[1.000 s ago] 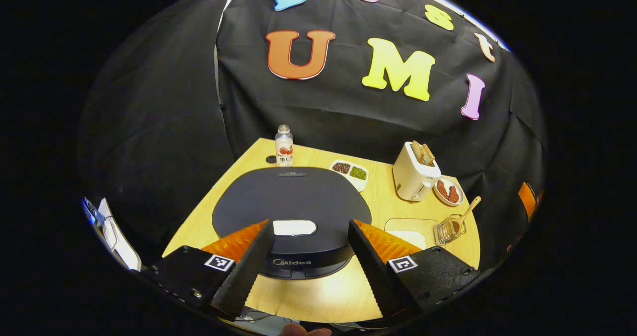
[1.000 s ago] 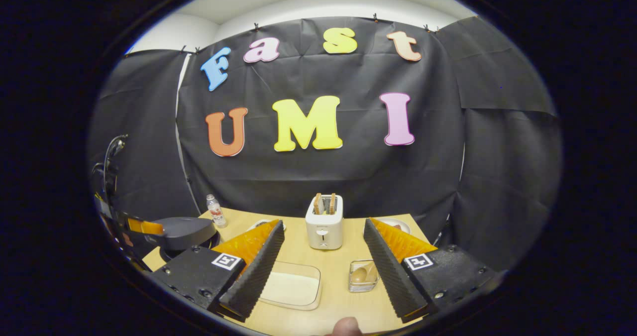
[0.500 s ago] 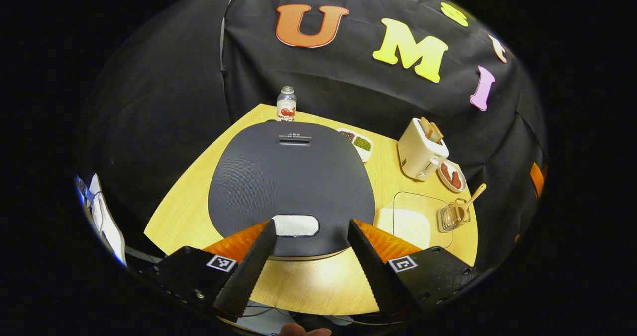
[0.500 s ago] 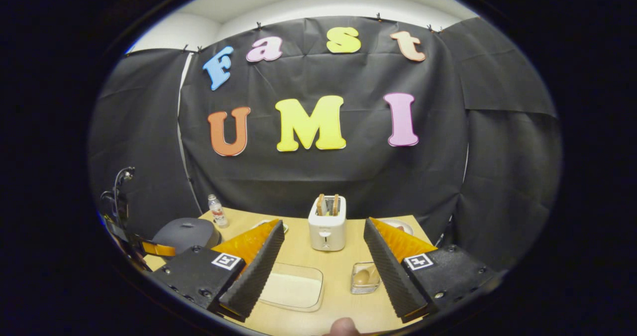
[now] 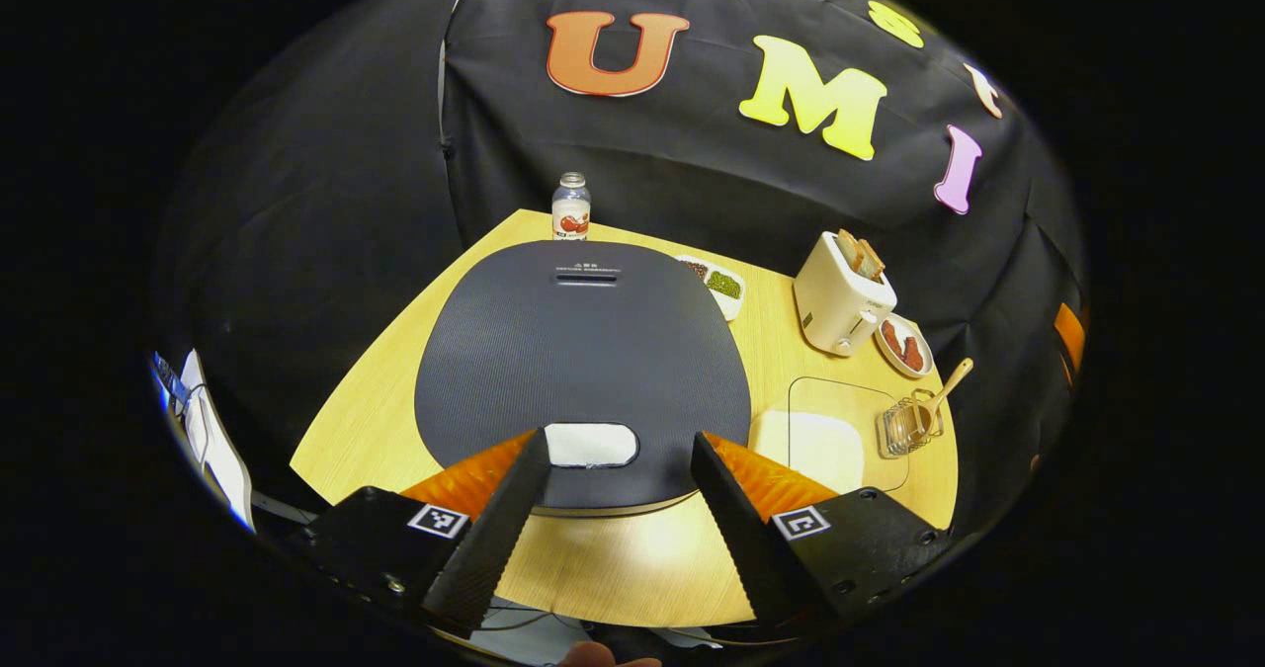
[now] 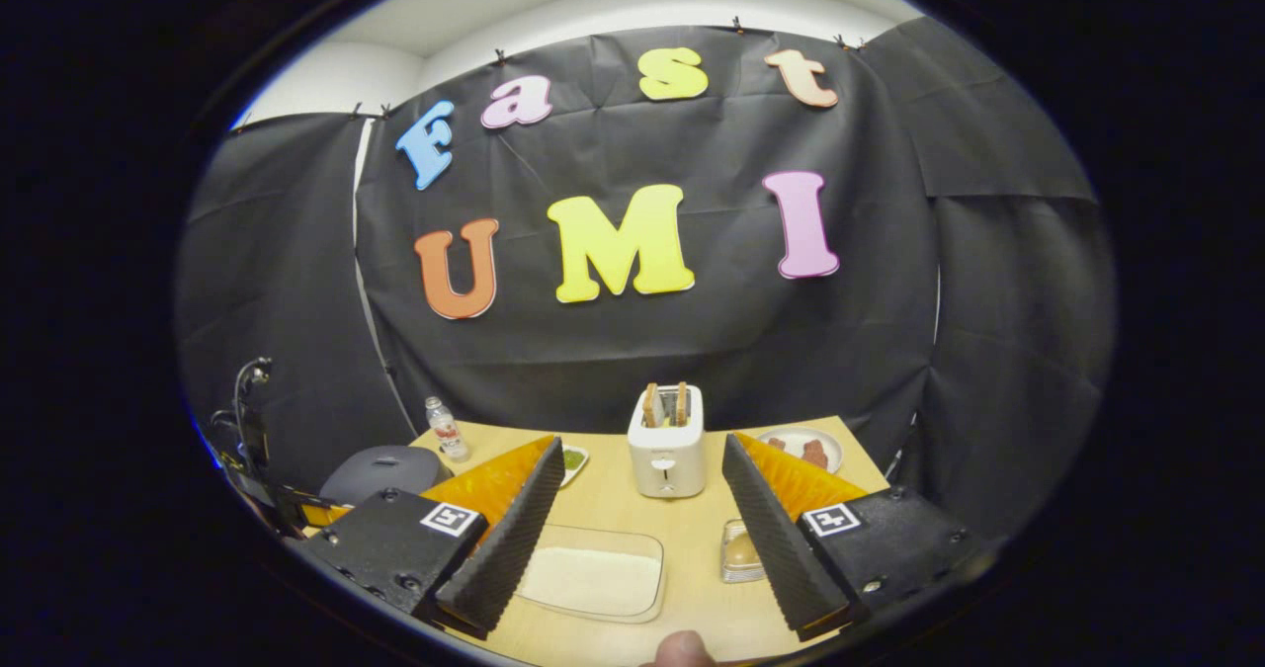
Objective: Close the left gripper, press the button to open the rice cooker; take a wooden spoon from the chopstick holder with the right hand, scoop a spoonful of rice and pour it into the rice cooker, then put the wooden spoon back into the chopstick holder.
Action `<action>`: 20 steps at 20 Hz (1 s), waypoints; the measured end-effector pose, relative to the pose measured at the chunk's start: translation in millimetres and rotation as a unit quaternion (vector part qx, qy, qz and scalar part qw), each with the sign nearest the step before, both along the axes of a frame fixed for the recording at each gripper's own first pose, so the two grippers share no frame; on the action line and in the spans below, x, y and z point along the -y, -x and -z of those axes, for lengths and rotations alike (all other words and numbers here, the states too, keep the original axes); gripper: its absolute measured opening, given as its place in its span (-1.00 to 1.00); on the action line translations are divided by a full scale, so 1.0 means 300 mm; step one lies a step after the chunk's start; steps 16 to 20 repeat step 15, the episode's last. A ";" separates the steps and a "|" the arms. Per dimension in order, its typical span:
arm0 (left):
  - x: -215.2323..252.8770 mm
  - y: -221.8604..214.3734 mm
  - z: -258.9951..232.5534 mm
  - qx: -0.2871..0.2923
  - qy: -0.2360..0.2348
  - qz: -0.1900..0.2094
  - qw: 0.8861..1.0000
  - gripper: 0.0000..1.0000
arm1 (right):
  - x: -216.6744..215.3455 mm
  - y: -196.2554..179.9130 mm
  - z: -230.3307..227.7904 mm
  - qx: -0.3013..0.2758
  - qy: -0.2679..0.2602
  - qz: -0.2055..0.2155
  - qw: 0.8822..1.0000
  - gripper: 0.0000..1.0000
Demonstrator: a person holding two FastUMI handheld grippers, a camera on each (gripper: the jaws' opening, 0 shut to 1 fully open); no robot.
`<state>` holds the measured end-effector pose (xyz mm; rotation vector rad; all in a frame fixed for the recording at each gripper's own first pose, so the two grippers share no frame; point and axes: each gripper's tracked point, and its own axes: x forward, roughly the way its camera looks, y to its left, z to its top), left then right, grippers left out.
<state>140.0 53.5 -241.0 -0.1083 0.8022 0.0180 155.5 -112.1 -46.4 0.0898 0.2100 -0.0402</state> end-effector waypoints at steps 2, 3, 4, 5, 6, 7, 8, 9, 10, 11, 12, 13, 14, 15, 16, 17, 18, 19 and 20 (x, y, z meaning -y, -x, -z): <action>-0.001 -0.005 -0.001 0.004 -0.013 0.002 1.000 0.94 | -0.002 -0.008 0.005 -0.001 -0.002 -0.005 1.000 1.00; -0.001 -0.004 -0.002 0.005 -0.020 0.002 1.000 0.93 | 0.002 -0.011 -0.003 0.001 -0.002 -0.007 1.000 1.00; -0.003 -0.011 -0.001 0.008 -0.023 0.000 1.000 0.94 | -0.001 -0.016 0.002 0.003 -0.001 -0.009 1.000 1.00; -0.004 -0.012 -0.002 0.010 -0.024 -0.005 1.000 0.92 | 0.002 -0.018 -0.001 0.004 -0.001 -0.011 1.000 1.00; -0.005 -0.017 -0.007 0.014 -0.024 -0.010 1.000 0.94 | 0.007 -0.020 0.001 0.005 0.000 -0.012 1.000 1.00; -0.005 -0.017 -0.005 0.016 -0.024 -0.017 0.999 0.93 | 0.017 -0.027 0.000 0.005 0.002 -0.013 1.000 1.00; -0.006 -0.018 -0.004 0.018 -0.026 -0.020 0.999 0.92 | 0.029 -0.030 -0.002 0.007 0.004 -0.014 1.000 1.00; -0.005 -0.020 -0.004 0.019 -0.029 -0.023 0.999 0.92 | 0.042 -0.039 -0.006 0.009 0.005 -0.015 1.000 1.00; -0.006 -0.024 -0.002 0.019 -0.033 -0.026 0.999 0.92 | 0.057 -0.051 -0.006 0.011 0.007 -0.015 1.000 1.00; -0.006 -0.029 -0.008 0.021 -0.038 -0.030 0.999 0.92 | 0.076 -0.062 -0.011 0.013 0.009 -0.015 1.000 1.00; -0.007 -0.034 -0.005 0.021 -0.042 -0.035 0.998 0.91 | 0.097 -0.072 -0.018 0.018 0.013 -0.013 1.000 1.00; -0.007 -0.037 -0.006 0.020 -0.047 -0.039 0.998 0.91 | 0.125 -0.085 -0.029 0.024 0.020 -0.007 0.999 1.00; -0.003 -0.040 -0.008 0.018 -0.052 -0.042 0.998 1.00 | 0.153 -0.095 -0.034 0.028 0.027 -0.002 0.999 0.84; 0.001 -0.038 -0.016 0.019 -0.053 -0.045 0.997 0.91 | 0.177 -0.099 -0.045 0.032 0.033 0.003 0.999 0.84; 0.001 -0.038 -0.016 0.019 -0.053 -0.045 0.997 0.91 | 0.177 -0.099 -0.045 0.032 0.033 0.003 0.999 0.84; 0.001 -0.038 -0.016 0.019 -0.053 -0.045 0.997 0.91 | 0.177 -0.099 -0.045 0.032 0.033 0.003 0.999 0.84; 0.001 -0.038 -0.016 0.019 -0.053 -0.045 0.997 0.91 | 0.177 -0.099 -0.045 0.032 0.033 0.003 0.999 0.84; 0.001 -0.038 -0.016 0.019 -0.053 -0.045 0.997 0.91 | 0.177 -0.099 -0.045 0.032 0.033 0.003 0.999 0.84; 0.001 -0.038 -0.016 0.019 -0.053 -0.045 0.997 0.91 | 0.177 -0.099 -0.045 0.032 0.033 0.003 0.999 0.84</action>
